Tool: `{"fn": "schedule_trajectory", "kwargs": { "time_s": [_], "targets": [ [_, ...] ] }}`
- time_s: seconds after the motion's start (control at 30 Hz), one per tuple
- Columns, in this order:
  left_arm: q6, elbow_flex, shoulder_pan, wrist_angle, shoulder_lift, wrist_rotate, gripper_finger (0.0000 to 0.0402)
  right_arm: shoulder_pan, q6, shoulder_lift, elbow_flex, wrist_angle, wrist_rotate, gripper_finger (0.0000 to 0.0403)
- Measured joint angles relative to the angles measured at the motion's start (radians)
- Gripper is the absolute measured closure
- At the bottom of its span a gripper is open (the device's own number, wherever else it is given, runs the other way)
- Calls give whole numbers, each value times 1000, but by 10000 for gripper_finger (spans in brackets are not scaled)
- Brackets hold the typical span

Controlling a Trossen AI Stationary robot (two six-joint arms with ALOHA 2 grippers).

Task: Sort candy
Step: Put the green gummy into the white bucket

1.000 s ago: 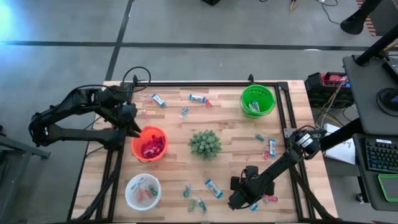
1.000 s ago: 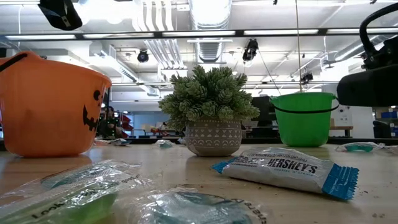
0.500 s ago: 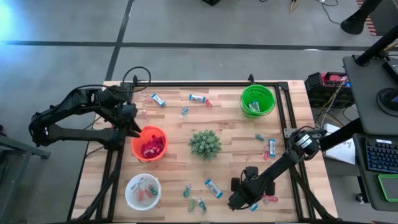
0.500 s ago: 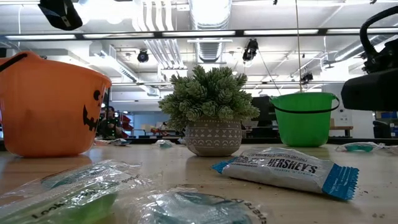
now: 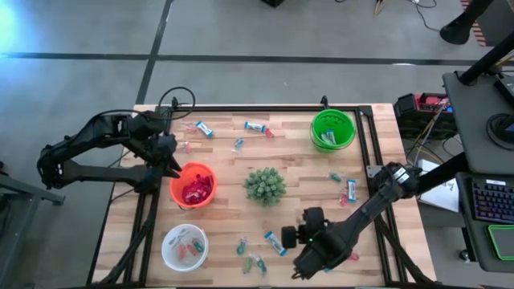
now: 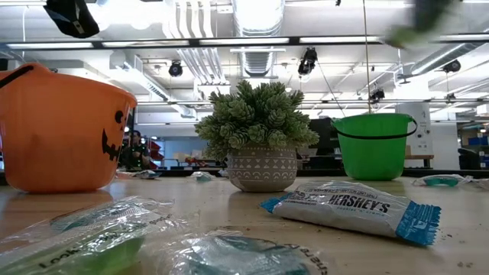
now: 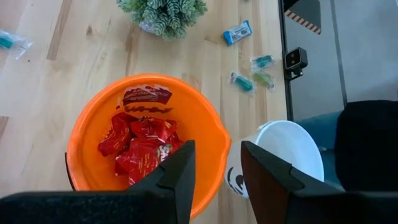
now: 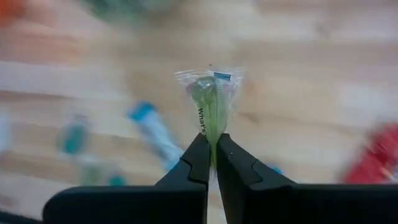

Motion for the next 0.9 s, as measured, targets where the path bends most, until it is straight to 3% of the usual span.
{"fn": "schedule_trajectory", "kwargs": {
  "time_s": [0.13,0.37,0.57,0.9],
  "targets": [
    [1,0,0,37,1,-1,290,-24,-127,0,81,-4,136,394],
    [-76,0,0,248,22,22,290,-77,-366,0,182,0,258,394],
    [-168,0,0,439,82,133,290,-123,-558,0,253,15,268,394],
    [-279,0,0,779,237,413,282,-208,-912,0,405,81,276,394]
  ]
}}
